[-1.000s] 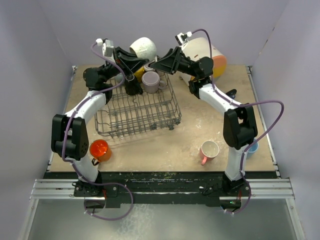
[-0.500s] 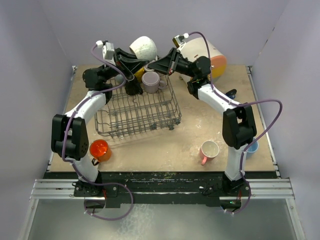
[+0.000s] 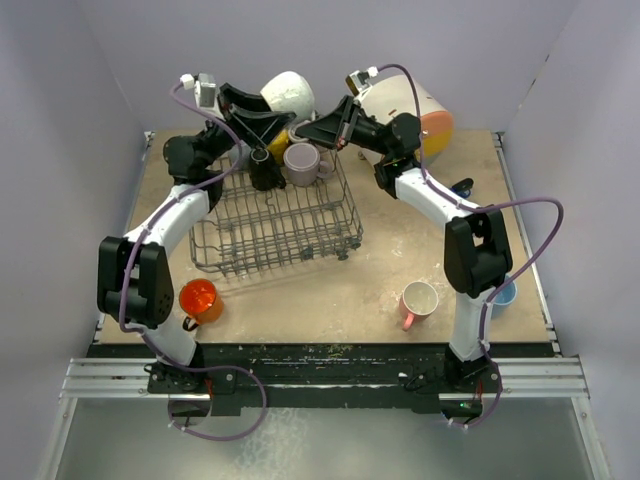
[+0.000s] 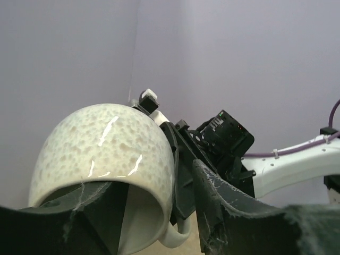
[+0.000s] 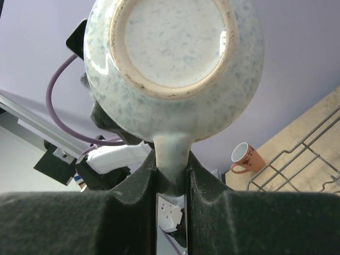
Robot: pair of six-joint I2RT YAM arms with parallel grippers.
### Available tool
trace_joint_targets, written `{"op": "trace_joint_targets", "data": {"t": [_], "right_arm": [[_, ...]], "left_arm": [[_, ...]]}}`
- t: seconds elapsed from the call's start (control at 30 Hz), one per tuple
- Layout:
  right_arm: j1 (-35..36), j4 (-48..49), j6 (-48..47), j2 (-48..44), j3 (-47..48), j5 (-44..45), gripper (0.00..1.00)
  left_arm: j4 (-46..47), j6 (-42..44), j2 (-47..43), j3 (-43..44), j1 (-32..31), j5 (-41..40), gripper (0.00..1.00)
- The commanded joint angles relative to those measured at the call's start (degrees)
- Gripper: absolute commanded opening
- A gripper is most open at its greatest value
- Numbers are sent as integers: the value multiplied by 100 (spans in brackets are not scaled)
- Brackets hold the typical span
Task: Load the cups into the dish rack
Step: Turn the cup upside down in the dish rack.
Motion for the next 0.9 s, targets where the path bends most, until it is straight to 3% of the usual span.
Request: {"op": "trace_joint_targets", "data": {"t": [0.0, 0.13, 0.3, 0.37, 0.47, 0.53, 0.7, 0.87], "right_arm": [[47, 705, -165, -132, 102, 64, 0], [49, 826, -330, -119, 115, 9, 0], [48, 890, -711, -117, 124, -185, 0], [43, 898, -876, -119, 164, -296, 0], [44, 892, -1164, -113, 266, -519, 0], [40, 849, -1416, -111, 343, -672, 0], [27, 1196, -1668, -106, 504, -1046, 32], [31, 1511, -1536, -117, 576, -887, 49]], "left_arm": [[-238, -666, -402, 78, -14, -829, 52], [-750, -1300, -410, 134, -13, -1018, 51], [-334, -2426, -251, 152, -20, -992, 41], [-67, -2671, -228, 118, -20, -991, 29], [283, -2855, -215, 99, -22, -942, 0], [396, -2910, -228, 98, -22, -902, 0], [724, -3117, -163, 56, -22, -814, 0], [1159, -3339, -8, 57, -63, -870, 0]]}}
